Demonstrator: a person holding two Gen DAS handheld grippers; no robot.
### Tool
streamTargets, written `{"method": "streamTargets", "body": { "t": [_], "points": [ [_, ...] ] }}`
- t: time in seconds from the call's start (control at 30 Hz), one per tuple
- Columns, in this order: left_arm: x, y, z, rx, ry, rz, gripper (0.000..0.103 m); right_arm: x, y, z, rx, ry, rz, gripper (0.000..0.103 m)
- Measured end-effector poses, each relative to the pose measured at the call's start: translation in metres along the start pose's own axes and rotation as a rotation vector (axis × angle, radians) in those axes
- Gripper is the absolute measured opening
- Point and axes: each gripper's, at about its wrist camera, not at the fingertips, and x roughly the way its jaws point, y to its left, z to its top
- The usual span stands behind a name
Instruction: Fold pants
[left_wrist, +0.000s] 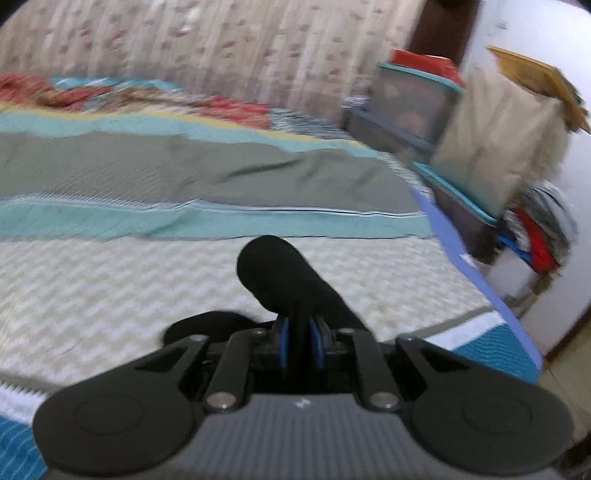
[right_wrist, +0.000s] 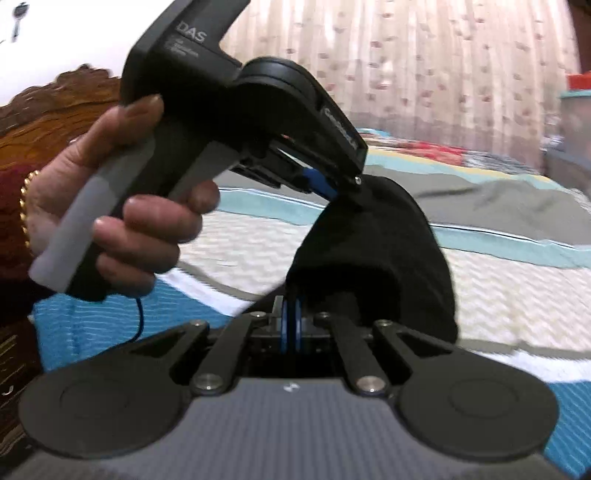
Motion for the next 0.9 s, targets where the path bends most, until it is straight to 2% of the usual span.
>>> {"method": "streamTargets", "body": {
  "t": [0.07,0.13,0.17,0.23,0.27,0.3,0.37,0.4,0.43,0.47,0.57,0.63,0.67,0.73,0.83,0.9],
  "points": [
    [0.007,0.024,-0.007,-0.065,0.026,0.053,0.013,0.018,0.007,0.002,-0.001,0.020,0.030,0.007],
    [0.025,0.044,-0.018,-0.093,0.066,0.121,0.015,0.045,0.011,-0.005,0.019,0.082,0.082,0.012],
    [0.035,0.052,-0.023,-0.095,0.093,0.154,0.016,0.059,0.013,-0.011,0.032,0.129,0.118,0.012],
    [0.053,0.066,-0.037,-0.110,0.166,0.235,0.016,0.081,0.015,-0.022,0.041,0.274,0.161,0.021],
    [0.054,0.071,-0.042,-0.120,0.177,0.238,0.018,0.079,0.014,-0.025,0.051,0.290,0.173,0.021],
    [0.052,0.076,-0.046,-0.132,0.173,0.223,0.021,0.069,0.008,-0.025,0.061,0.267,0.206,0.021],
    [0.042,0.082,-0.046,-0.157,0.146,0.203,0.037,0.043,-0.013,-0.017,0.103,0.186,0.246,0.022],
    [0.034,0.084,-0.045,-0.178,0.123,0.180,0.042,0.030,-0.024,-0.014,0.131,0.147,0.240,0.022],
    [0.026,0.086,-0.045,-0.202,0.101,0.152,0.052,0.018,-0.035,-0.011,0.165,0.114,0.216,0.022],
    [0.021,0.086,-0.045,-0.221,0.085,0.127,0.057,0.006,-0.050,-0.007,0.208,0.079,0.174,0.022],
    [0.015,0.078,-0.051,-0.226,0.070,0.088,0.059,-0.008,-0.088,-0.003,0.315,0.024,0.053,0.023],
    [0.019,0.068,-0.056,-0.178,0.094,0.097,0.061,-0.002,-0.103,-0.003,0.370,0.038,-0.013,0.023],
    [0.024,0.062,-0.062,-0.144,0.110,0.116,0.061,-0.001,-0.105,-0.007,0.398,0.044,-0.019,0.023],
    [0.032,0.057,-0.074,-0.099,0.143,0.163,0.061,0.012,-0.103,-0.018,0.453,0.083,0.013,0.024],
    [0.048,0.060,-0.093,-0.071,0.220,0.253,0.062,0.044,-0.087,-0.044,0.488,0.213,0.048,0.024],
    [0.053,0.069,-0.105,-0.090,0.227,0.260,0.066,0.044,-0.075,-0.054,0.471,0.191,0.056,0.024]
  ]
}}
